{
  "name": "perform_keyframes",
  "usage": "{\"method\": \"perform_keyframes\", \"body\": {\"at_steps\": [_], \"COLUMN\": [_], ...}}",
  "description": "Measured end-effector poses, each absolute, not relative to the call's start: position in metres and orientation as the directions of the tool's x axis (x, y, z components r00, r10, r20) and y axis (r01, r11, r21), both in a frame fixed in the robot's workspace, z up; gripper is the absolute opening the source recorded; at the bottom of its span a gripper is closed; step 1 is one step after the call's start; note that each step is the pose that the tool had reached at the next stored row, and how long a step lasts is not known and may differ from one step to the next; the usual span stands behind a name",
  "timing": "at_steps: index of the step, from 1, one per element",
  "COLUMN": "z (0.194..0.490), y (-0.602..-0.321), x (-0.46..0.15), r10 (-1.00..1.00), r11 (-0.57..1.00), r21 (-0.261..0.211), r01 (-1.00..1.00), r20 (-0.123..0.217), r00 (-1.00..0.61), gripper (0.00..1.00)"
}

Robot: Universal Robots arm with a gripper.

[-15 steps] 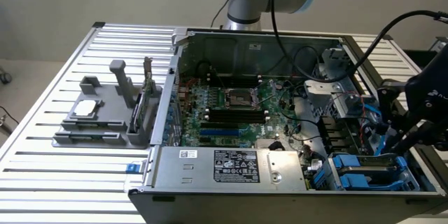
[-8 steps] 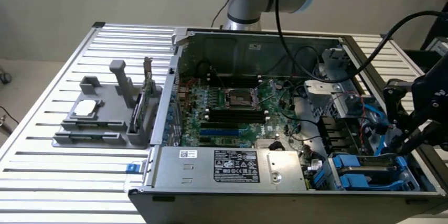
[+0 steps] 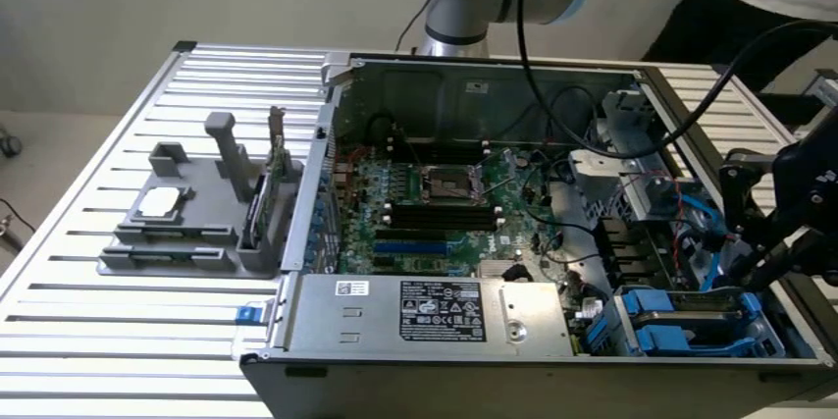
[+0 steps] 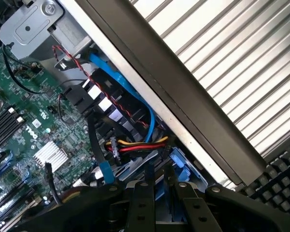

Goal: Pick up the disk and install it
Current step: 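Insert the disk into the insertion slot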

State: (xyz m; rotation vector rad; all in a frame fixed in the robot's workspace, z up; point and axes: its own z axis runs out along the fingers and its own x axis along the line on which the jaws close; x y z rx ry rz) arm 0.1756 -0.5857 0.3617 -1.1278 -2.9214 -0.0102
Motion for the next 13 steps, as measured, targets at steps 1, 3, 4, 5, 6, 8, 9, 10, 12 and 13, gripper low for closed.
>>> {"method": "perform_keyframes", "body": {"at_steps": [1,3,4,5,6,8,9,10,12,13], "z": [0.3615,0.3615,0.3615,0.3614,0.3614,0.3612,0.3609,0.3608,0.3601,0.3597], "y": [-0.5860,-0.5867,-0.5871,-0.5875,-0.5878,-0.5883,-0.5885,-0.5887,-0.5887,-0.5887], "x": [0.1756,0.1765,0.1772,0.1779,0.1788,0.1799,0.1799,0.1800,0.1801,0.1801], "r10": [0.673,0.675,0.676,0.677,0.678,0.681,0.684,0.687,0.697,0.704], "r11": [0.739,0.737,0.736,0.735,0.734,0.732,0.729,0.727,0.717,0.710], "r21": [0.004,0.005,0.006,0.006,0.007,0.008,0.009,0.010,0.013,0.014], "r01": [0.673,0.676,0.677,0.678,0.679,0.682,0.684,0.687,0.697,0.704], "r20": [0.014,0.015,0.016,0.016,0.017,0.018,0.019,0.020,0.022,0.023], "r00": [-0.739,-0.737,-0.736,-0.735,-0.734,-0.732,-0.729,-0.727,-0.717,-0.710], "gripper": [0.22,0.22,0.22,0.22,0.22,0.22,0.22,0.22,0.22,0.22]}}
